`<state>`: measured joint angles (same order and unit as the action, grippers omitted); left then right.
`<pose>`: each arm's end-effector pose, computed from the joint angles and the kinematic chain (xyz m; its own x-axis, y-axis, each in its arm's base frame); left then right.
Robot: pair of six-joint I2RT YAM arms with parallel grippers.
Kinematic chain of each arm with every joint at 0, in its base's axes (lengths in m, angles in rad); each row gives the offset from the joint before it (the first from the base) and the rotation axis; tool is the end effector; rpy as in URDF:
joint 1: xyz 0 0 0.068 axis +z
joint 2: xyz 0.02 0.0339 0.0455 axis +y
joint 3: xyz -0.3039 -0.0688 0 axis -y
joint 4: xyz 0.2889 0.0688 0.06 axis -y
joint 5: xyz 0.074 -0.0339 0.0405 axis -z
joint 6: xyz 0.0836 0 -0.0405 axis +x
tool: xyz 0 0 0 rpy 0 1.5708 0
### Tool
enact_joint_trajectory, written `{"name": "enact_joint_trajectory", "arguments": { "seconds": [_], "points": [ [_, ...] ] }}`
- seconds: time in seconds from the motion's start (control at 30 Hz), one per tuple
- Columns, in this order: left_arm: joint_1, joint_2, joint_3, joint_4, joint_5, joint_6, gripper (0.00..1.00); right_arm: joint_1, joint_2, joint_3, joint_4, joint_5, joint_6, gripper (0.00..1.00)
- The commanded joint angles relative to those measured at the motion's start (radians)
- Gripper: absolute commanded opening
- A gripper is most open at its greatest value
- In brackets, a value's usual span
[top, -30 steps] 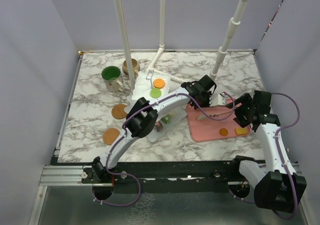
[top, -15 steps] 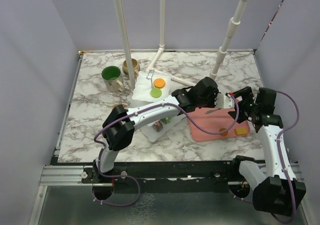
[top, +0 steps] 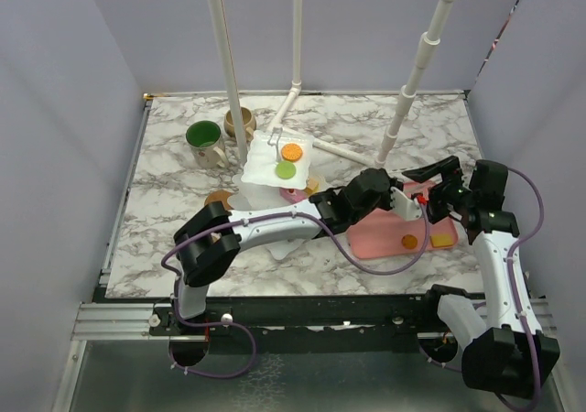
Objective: Serve the afternoon tea
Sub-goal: Pick up the clamp from the tray.
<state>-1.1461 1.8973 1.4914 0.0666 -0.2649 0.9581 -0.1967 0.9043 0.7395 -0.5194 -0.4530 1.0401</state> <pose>0.2476 -0.4944 0.2909 0.5573 0.6838 -0.4710 0.5594 0.1100 0.8216 0.2450 -0.0115 0.2699 -0.4491 0.8802 -0.1536 0.4552 0.3733 0.8083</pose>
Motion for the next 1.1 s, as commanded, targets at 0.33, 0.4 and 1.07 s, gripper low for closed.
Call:
{"name": "enact_joint_trajectory", "arguments": {
  "seconds": [0.33,0.4,1.07],
  "points": [
    [-0.043,-0.117,-0.243,0.458,-0.077,0.254,0.00,-0.020,0.033,0.028,0.136,-0.129,0.080,0.98],
    [-0.052,-0.132,-0.283,0.512,-0.063,0.292,0.00,-0.020,0.042,0.030,0.143,-0.125,0.085,0.97],
    [-0.078,-0.074,-0.396,0.804,-0.059,0.520,0.00,-0.020,0.038,-0.021,0.251,-0.251,0.147,0.75]
  ]
}}
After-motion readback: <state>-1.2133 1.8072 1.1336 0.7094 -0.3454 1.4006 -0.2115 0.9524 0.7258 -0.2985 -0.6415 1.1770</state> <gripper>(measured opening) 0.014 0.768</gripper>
